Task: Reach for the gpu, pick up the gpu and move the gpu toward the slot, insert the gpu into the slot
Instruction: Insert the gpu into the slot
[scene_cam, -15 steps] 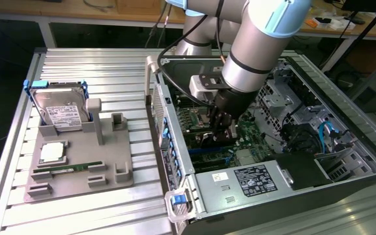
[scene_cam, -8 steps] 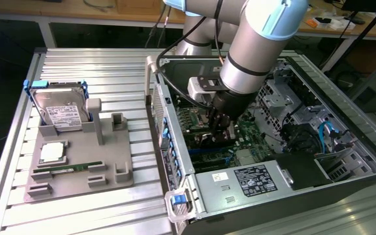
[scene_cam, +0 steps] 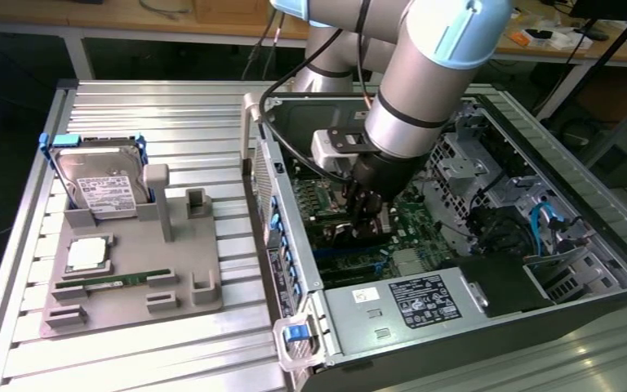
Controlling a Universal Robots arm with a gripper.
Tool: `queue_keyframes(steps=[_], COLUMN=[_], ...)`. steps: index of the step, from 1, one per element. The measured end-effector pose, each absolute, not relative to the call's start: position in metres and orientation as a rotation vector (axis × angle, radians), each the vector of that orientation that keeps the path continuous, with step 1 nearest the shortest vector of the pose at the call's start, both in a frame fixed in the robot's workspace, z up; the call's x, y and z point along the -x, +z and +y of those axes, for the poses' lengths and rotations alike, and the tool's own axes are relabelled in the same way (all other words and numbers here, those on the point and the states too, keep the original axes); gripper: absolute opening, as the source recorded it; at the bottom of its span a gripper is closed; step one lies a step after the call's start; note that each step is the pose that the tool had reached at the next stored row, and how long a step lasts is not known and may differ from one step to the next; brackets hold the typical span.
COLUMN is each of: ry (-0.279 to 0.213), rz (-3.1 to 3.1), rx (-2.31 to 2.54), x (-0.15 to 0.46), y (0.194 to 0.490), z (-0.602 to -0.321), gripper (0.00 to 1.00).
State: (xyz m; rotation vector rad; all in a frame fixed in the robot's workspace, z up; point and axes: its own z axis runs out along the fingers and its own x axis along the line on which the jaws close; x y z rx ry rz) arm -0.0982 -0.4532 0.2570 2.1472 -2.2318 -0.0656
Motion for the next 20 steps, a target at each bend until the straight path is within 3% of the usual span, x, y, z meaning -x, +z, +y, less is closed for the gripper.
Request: queue_keyframes(steps=[20], ry=[-0.066], rz=[-2.232], rx=[-2.147], x=[0.0987], y=[0.2571], z=[-0.4531], gripper=[0.27])
